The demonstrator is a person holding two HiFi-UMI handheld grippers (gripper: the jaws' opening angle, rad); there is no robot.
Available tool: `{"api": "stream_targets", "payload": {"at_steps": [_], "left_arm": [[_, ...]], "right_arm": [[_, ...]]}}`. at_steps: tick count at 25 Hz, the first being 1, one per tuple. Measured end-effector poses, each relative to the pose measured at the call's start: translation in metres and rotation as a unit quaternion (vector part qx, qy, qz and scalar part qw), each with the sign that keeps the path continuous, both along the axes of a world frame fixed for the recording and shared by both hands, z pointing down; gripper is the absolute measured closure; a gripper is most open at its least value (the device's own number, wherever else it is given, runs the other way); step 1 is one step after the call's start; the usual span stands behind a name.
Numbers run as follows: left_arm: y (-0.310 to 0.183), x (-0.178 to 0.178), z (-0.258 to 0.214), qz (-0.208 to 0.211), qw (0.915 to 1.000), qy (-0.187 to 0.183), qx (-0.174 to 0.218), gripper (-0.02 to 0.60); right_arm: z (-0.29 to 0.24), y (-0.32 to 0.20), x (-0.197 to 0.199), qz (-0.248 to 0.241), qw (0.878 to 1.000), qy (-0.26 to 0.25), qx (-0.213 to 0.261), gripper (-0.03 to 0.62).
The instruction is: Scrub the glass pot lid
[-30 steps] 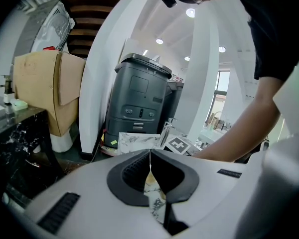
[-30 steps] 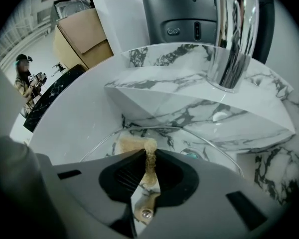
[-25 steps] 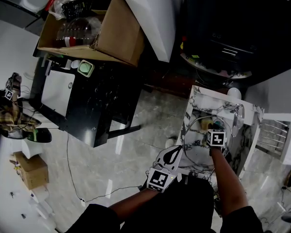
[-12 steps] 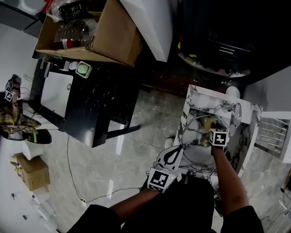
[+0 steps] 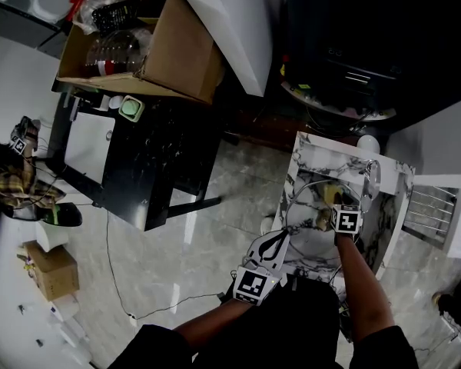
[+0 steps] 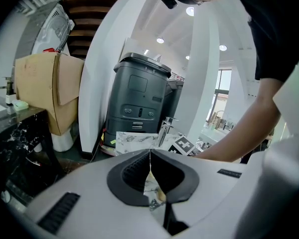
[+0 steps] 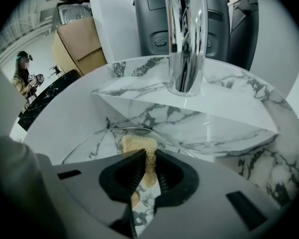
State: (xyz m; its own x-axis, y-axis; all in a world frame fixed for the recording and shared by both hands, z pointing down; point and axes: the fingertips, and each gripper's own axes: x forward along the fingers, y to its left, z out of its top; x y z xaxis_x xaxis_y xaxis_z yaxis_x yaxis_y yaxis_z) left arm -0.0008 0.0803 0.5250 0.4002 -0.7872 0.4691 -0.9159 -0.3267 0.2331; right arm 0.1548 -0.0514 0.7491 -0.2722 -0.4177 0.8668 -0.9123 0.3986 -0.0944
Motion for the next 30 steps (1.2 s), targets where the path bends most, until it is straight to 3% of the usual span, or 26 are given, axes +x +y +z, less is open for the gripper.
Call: {"api": "stream_targets", "payload": {"at_steps": [10,30], "left_arm": [[0.010,0.002,0.001,-0.007,0.9999,-0.010,-0.005,0.563],[0.024,0.032,-0.002,0.002,0.9999,-0.015,-0.003,0.564]], "right_arm": [[-0.002,-0.001,0.004,0.000,0.999,-0.010,0.032,0.531],[-0.004,0.010,0.052,0.015,0.999,0.009,0.029,0.531]]}}
